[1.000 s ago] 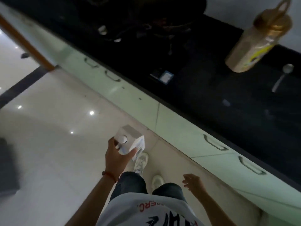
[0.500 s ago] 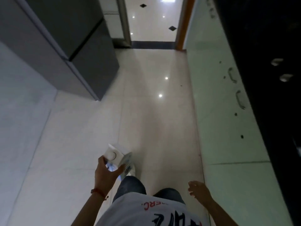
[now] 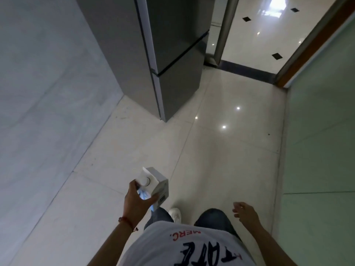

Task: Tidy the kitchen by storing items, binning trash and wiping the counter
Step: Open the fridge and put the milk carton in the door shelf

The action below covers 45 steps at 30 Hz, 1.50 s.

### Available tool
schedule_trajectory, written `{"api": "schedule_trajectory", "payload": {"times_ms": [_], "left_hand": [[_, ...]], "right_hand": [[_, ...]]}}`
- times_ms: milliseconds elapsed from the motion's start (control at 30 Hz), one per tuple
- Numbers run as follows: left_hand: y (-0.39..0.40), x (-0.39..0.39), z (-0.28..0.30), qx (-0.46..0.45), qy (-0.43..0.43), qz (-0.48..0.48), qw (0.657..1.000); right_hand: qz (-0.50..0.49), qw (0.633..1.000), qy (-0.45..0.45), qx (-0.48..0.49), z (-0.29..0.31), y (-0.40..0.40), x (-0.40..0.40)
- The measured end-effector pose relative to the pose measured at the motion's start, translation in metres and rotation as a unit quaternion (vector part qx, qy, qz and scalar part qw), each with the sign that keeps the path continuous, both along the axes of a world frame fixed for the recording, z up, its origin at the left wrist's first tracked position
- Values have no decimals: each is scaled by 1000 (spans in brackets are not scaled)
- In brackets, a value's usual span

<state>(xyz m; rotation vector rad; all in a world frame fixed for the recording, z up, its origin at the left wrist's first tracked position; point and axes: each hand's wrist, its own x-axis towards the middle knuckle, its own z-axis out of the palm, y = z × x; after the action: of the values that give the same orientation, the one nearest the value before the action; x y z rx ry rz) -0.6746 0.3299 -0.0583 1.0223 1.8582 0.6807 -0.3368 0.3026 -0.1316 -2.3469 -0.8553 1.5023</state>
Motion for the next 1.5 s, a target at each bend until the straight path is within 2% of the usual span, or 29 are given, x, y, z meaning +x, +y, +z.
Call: {"api": "schedule_trajectory", "payload": {"times_ms": [333,600,833,900,1000,1067,1167,1333,1500], "left_hand": [[167,-22,14,42,17,68,997],[242,-38,27,57,38,191,979],[292,-67,34,54,31,258,964],[316,-80,38,64,35,253,965],[359,-100,50,94,43,216,971],[390,-114,65,118,49,184,975],[435,-132,92,165,49,135,976],[491,-149,129,223,52,71,971],[514,-149,147,249,40,62,966]], "right_hand": [[74,997,1,-21,-8,171,-23],[199,979,31,15,20,361,-70],[228,959,87,145,73,486,-162],[251,941,52,223,92,512,-188],[206,908,22,363,132,547,-230],[156,866,8,476,161,568,-256],[96,783,-34,614,196,605,-289],[21,698,-93,710,240,657,-326],[-45,683,-155,712,259,687,-340]]}}
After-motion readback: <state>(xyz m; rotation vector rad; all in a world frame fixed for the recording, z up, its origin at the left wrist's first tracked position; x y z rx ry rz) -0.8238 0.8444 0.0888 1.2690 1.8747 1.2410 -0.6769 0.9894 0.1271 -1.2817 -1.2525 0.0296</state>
